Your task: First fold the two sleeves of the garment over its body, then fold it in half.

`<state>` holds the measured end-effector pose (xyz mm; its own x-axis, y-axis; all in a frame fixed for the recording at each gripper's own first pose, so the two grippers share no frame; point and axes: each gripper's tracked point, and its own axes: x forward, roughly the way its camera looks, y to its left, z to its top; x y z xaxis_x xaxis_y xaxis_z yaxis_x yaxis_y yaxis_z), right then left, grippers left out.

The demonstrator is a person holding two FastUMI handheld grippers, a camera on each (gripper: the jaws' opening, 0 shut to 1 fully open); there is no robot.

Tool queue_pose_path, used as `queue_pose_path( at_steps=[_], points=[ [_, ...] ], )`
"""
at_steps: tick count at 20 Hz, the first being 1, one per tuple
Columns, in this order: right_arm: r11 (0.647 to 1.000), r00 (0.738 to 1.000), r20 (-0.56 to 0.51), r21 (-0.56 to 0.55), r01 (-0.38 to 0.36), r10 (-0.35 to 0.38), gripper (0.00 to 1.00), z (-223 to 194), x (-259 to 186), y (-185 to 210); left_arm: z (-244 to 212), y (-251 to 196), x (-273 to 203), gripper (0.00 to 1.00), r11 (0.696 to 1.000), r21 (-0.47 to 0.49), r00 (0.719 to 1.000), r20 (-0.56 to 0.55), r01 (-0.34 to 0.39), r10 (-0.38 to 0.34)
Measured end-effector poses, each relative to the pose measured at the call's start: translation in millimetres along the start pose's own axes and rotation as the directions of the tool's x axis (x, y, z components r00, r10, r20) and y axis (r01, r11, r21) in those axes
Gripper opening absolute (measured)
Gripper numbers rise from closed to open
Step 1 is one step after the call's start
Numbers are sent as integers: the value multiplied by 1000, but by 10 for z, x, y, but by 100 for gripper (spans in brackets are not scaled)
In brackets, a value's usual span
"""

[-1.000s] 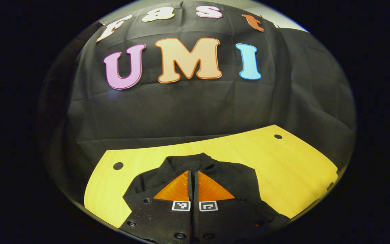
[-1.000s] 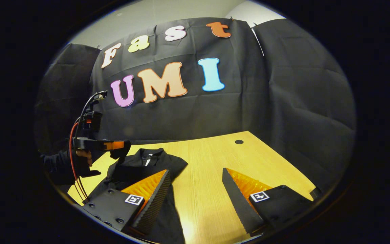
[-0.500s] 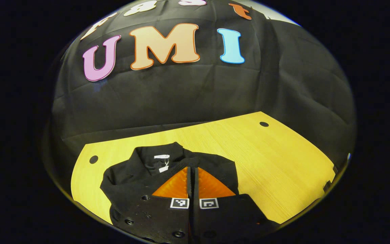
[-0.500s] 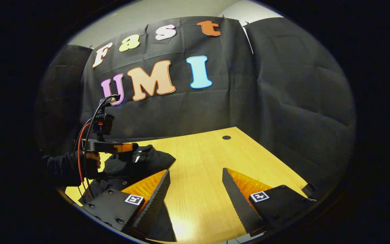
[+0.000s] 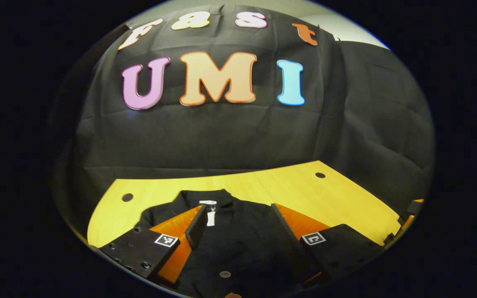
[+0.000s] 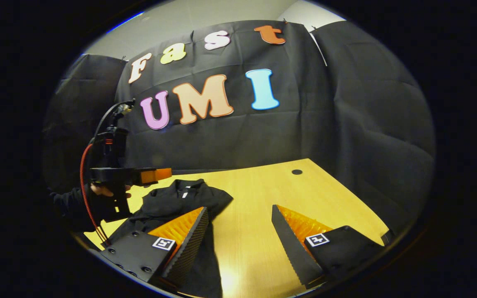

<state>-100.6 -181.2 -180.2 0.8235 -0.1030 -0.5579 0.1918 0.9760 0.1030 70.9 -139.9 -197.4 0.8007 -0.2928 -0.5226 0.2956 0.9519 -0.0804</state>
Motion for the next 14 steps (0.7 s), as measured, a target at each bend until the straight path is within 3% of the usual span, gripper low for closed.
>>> queue_pose_path(
  at_steps=[3,5,6,14],
  points=[
    [999,999,-2,-14,-38,38,94,5,80,191,108,353,-359,92,998,10,996,62,-58,57],
    [998,999,-13,-20,-51,51,98,-45,87,315,60,566,-661,91,995,-10,993,72,-94,95],
    [998,998,-23,-25,-51,50,94,-99,88,361,16,669,-780,91,993,-19,991,69,-113,114],
    [998,993,-108,-44,-53,48,98,-577,-113,683,-762,1236,-1601,94,978,-8,977,-56,-206,205]
  ],
)
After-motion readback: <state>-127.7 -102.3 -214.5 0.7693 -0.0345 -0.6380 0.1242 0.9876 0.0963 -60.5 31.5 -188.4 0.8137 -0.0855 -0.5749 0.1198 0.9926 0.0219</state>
